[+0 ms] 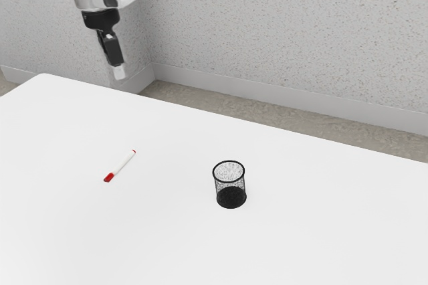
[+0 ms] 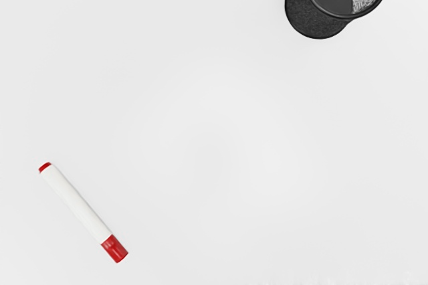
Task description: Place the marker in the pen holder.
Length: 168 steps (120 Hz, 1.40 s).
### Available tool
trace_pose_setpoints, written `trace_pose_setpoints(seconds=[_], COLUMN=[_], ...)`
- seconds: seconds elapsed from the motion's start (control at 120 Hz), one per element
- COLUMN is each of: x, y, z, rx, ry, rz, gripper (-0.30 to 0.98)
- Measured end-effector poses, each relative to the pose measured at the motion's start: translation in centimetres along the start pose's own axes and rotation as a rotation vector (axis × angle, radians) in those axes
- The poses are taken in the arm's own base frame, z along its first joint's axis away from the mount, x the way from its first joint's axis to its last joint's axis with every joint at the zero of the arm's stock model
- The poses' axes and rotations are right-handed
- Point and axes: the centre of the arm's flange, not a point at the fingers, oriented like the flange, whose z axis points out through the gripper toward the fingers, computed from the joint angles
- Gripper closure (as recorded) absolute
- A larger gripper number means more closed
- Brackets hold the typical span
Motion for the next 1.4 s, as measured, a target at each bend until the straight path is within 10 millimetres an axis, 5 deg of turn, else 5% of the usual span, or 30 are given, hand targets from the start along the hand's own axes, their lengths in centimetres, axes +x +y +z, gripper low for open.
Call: trace_pose_setpoints(seconds=[0.275, 0.517, 0.6, 0.775, 1.0, 1.217, 1.4], x=[-0.8, -3.5, -3.3, -4.9, -3.2, -3.3, -3.1], y=[-1.3, -12.9, -15.3, -15.3, -17.6, -18.8, -19.1], z=[1.3, 10.2, 14.0, 20.4, 27.6, 32.7, 34.7], rx=[-0.013, -0.066, -0.057, -0.028, 0.022, -0.034, -0.043], ry=[-0.015, -0.084, -0.088, -0.064, -0.038, 0.024, 0.037], rz=[0.035, -0.167, -0.22, -0.313, -0.42, -0.57, -0.632], gripper=[0.0, 0.0, 0.0, 0.16, 0.34, 0.34, 0.35])
